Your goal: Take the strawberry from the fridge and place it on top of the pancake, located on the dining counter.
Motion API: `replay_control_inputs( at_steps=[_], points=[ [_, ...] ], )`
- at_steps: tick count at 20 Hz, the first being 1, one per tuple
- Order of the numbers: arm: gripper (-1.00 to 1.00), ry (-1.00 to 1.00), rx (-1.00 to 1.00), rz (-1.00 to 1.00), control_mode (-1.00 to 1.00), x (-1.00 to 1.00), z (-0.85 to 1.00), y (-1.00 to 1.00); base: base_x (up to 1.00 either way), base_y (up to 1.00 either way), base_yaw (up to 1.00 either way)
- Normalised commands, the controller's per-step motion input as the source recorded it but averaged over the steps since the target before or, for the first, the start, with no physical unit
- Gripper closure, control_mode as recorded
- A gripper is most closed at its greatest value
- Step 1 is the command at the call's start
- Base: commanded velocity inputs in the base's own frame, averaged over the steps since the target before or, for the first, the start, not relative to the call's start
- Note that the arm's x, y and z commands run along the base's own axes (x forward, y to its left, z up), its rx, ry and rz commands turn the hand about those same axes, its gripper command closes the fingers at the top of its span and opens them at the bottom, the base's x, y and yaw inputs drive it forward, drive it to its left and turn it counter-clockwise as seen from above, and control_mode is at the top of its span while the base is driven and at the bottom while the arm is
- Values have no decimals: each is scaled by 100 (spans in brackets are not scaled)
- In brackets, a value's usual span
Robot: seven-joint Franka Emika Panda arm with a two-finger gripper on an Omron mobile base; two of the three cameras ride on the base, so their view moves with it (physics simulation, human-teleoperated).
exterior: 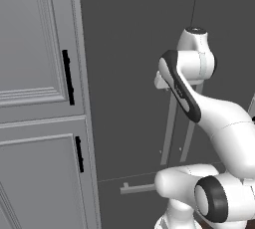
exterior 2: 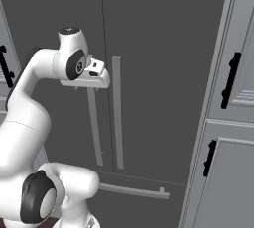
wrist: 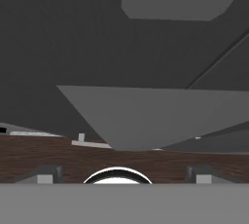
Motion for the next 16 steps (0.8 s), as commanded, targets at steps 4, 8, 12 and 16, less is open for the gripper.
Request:
replay_control_inputs(
  at_steps=[4, 8, 12, 16],
  points=[
    [-100, 0, 0, 0, -100, 0, 0, 0, 0, 0, 0],
    [-100, 0, 0, 0, -100, 0, 0, 0, 0, 0, 0],
    [-100, 0, 0, 0, -100, 0, 0, 0, 0, 0, 0],
    [-100, 0, 0, 0, -100, 0, 0, 0, 0, 0, 0]
  ],
)
